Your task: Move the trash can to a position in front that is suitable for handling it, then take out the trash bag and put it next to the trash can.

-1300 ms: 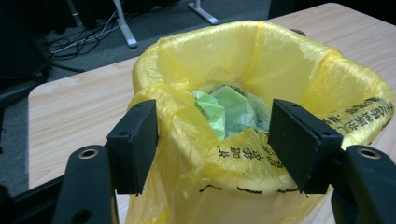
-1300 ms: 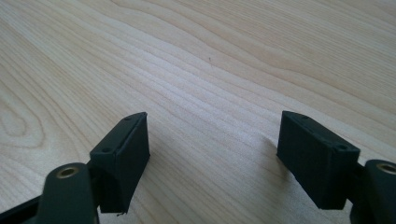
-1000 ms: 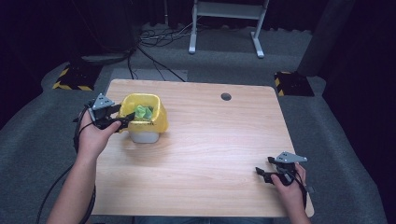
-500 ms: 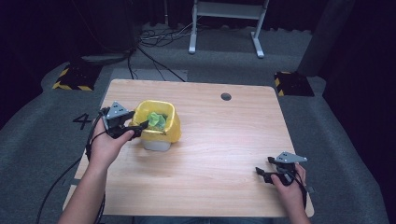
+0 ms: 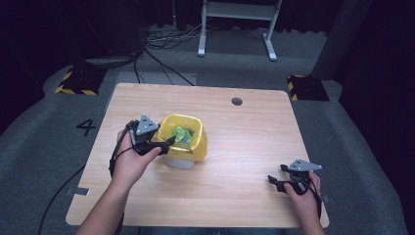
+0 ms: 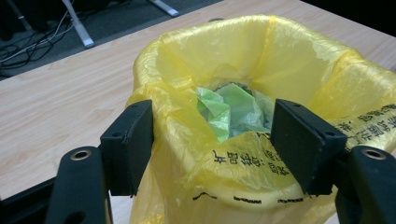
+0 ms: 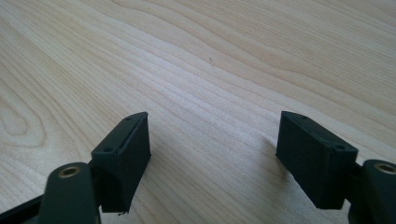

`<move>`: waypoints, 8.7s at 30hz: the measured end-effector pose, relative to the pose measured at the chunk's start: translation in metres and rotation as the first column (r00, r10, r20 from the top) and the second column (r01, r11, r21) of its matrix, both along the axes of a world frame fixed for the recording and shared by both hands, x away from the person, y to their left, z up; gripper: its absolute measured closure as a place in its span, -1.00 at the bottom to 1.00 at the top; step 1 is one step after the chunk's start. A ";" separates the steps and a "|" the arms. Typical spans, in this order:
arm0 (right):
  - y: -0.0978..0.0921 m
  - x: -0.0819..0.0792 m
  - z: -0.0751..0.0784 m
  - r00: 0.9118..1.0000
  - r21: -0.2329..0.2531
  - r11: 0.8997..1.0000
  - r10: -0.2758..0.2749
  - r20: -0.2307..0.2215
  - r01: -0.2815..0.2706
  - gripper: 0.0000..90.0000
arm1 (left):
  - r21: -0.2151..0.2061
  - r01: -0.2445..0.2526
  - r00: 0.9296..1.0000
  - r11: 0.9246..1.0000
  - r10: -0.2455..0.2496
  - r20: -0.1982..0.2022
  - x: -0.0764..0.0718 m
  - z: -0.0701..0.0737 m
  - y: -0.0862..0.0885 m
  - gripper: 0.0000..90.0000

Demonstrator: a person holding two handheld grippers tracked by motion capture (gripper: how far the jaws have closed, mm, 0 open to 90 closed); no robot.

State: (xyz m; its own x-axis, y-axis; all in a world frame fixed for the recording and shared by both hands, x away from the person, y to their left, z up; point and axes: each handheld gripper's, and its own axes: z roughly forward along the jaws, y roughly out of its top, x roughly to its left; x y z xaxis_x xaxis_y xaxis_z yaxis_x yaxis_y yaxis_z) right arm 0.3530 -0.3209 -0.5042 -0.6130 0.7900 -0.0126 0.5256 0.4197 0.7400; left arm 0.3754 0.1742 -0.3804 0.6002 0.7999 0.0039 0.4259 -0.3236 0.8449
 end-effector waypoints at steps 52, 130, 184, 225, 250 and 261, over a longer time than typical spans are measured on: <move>0.163 -0.009 0.040 0.935 0.086 0.935 0.332 0.126 -0.344 -0.50 | 0.050 0.114 0.993 0.992 -0.115 0.001 -0.042 -0.060 0.027 -0.34; 0.082 0.004 0.049 0.979 0.084 0.984 0.146 0.141 -0.159 0.04 | 0.123 0.347 0.938 0.930 -0.344 -0.046 -0.020 -0.071 -0.062 0.75; 0.134 -0.015 0.157 0.850 0.021 0.954 0.256 0.461 -0.298 0.77 | 0.078 0.373 0.879 0.925 -0.379 0.289 -0.039 0.020 -0.095 0.59; 0.140 -0.016 0.187 0.826 0.118 0.940 0.217 0.520 -0.321 -0.12 | 0.024 0.422 0.872 0.906 -0.413 0.263 -0.032 0.022 -0.105 0.95; 0.150 -0.011 0.177 0.856 0.023 0.898 0.411 0.315 -0.440 1.00 | 0.076 0.474 0.836 0.877 -0.475 0.276 -0.028 0.025 -0.120 -0.09; 0.179 -0.007 0.176 0.829 0.012 0.870 0.465 0.311 -0.493 0.99 | 0.091 0.496 0.825 0.864 -0.501 0.262 -0.025 0.024 -0.118 0.28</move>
